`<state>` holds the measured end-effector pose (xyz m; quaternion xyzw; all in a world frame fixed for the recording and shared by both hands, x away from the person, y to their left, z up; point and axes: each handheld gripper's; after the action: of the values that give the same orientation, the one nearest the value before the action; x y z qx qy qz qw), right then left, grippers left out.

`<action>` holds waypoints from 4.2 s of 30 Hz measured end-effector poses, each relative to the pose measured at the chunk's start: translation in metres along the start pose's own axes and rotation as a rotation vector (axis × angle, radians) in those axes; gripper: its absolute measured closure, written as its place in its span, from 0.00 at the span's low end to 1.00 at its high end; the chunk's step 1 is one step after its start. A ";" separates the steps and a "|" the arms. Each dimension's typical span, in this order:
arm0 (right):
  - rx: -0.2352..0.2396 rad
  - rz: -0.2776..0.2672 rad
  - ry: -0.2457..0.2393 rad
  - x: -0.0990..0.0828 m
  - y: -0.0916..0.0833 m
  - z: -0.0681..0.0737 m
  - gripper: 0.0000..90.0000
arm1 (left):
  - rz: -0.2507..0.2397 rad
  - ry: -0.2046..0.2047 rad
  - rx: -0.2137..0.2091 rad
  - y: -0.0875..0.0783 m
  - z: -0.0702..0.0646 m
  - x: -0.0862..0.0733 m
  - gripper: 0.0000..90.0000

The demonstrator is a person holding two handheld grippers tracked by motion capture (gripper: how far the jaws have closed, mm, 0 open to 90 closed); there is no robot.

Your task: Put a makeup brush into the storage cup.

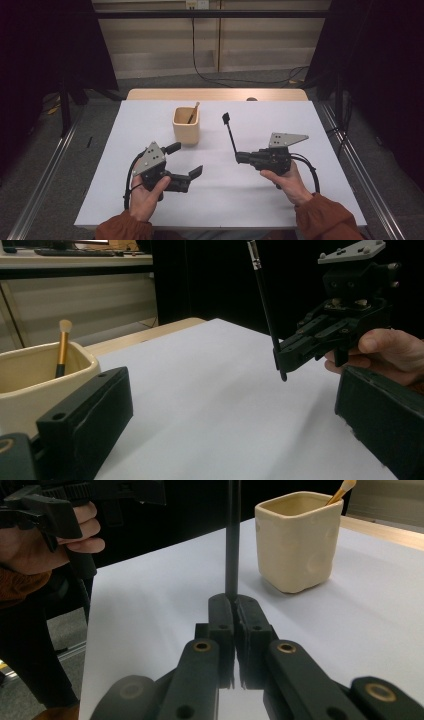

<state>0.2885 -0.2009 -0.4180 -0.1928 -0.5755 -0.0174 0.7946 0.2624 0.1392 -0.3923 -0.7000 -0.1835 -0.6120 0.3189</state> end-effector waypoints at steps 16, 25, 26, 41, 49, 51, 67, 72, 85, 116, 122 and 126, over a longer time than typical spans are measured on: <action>0.003 0.004 -0.002 -0.001 0.002 0.000 0.96 | -0.022 0.012 -0.065 0.027 -0.010 0.020 0.02; 0.001 -0.001 0.001 -0.002 0.002 -0.001 0.96 | -0.035 0.015 -0.073 0.038 -0.013 0.027 0.02; 0.001 -0.002 0.001 -0.001 0.002 -0.001 0.96 | -0.033 0.018 -0.070 0.040 -0.014 0.028 0.02; 0.005 -0.008 0.001 -0.002 0.003 0.000 0.96 | -0.031 0.014 -0.091 0.064 -0.026 0.041 0.05; 0.006 -0.007 0.003 -0.002 0.003 0.000 0.96 | -0.023 0.021 -0.083 0.078 -0.025 0.042 0.10; 0.006 -0.007 0.002 -0.002 0.003 0.000 0.96 | -0.025 0.010 -0.078 0.080 -0.024 0.042 0.13; 0.001 -0.006 0.006 -0.003 0.005 0.000 0.96 | -0.003 -0.009 -0.098 0.086 -0.025 0.044 0.54; 0.002 -0.007 0.005 -0.003 0.005 0.000 0.96 | 0.000 -0.039 -0.109 0.089 -0.023 0.044 0.68; -0.002 -0.008 0.010 -0.004 0.005 -0.001 0.96 | 0.009 -0.082 -0.106 0.091 -0.021 0.044 0.90; 0.025 -0.039 0.005 -0.003 0.003 0.000 0.81 | -0.003 -0.074 -0.190 0.094 -0.027 0.046 0.95; 0.007 -0.047 0.014 -0.002 0.002 -0.001 0.64 | -0.003 -0.069 -0.178 0.095 -0.027 0.046 0.95; -0.001 -0.046 0.025 -0.002 0.002 -0.001 0.53 | -0.003 -0.067 -0.177 0.095 -0.027 0.046 0.95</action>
<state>0.2892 -0.1994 -0.4206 -0.1794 -0.5700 -0.0384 0.8009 0.3121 0.0456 -0.3674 -0.7453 -0.1402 -0.6025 0.2486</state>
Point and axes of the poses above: each handheld gripper's, and its own axes: y roughly forward along the jaws, x roughly out of its top, z roughly to its left, and after that the axes turned 9 degrees about x, right-handed
